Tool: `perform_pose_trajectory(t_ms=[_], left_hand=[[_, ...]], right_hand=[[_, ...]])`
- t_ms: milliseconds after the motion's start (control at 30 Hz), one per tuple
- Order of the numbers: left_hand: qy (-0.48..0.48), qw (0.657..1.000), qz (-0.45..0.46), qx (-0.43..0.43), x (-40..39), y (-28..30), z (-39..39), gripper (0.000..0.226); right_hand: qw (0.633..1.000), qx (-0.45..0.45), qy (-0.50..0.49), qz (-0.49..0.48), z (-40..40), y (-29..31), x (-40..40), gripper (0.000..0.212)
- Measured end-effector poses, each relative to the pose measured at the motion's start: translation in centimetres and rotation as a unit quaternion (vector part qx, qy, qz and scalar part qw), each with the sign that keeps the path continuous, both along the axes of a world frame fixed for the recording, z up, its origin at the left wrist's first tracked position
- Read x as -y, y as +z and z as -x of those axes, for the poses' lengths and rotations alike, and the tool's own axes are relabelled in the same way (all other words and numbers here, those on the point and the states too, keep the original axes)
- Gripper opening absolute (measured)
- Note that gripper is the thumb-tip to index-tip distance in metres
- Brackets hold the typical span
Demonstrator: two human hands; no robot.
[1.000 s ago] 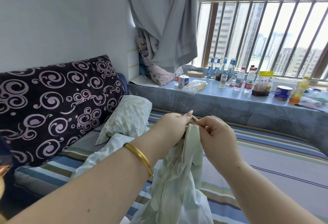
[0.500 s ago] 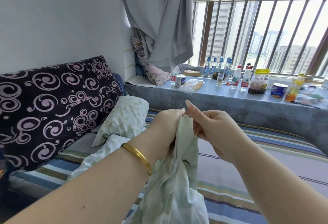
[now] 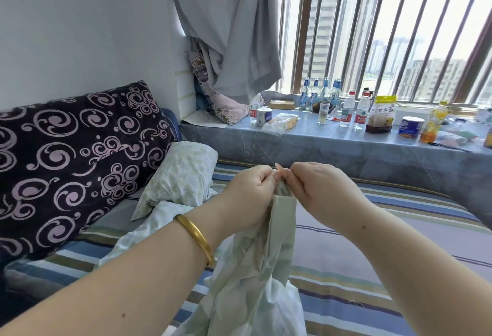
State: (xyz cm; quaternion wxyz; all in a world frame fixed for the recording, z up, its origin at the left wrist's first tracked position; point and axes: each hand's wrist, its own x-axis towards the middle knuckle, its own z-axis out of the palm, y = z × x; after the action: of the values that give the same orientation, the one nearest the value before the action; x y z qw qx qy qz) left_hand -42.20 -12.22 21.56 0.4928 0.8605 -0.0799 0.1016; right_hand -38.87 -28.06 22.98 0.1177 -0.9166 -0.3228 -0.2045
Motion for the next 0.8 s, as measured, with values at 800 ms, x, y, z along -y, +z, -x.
perform_pose_trajectory(t_ms=[800], left_hand=[[-0.076, 0.970, 0.214, -0.088, -0.5, 1.1, 0.2, 0.032]], right_hand=[[0.706, -0.507, -0.017, -0.494, -0.5, -0.2, -2.0, 0.059]])
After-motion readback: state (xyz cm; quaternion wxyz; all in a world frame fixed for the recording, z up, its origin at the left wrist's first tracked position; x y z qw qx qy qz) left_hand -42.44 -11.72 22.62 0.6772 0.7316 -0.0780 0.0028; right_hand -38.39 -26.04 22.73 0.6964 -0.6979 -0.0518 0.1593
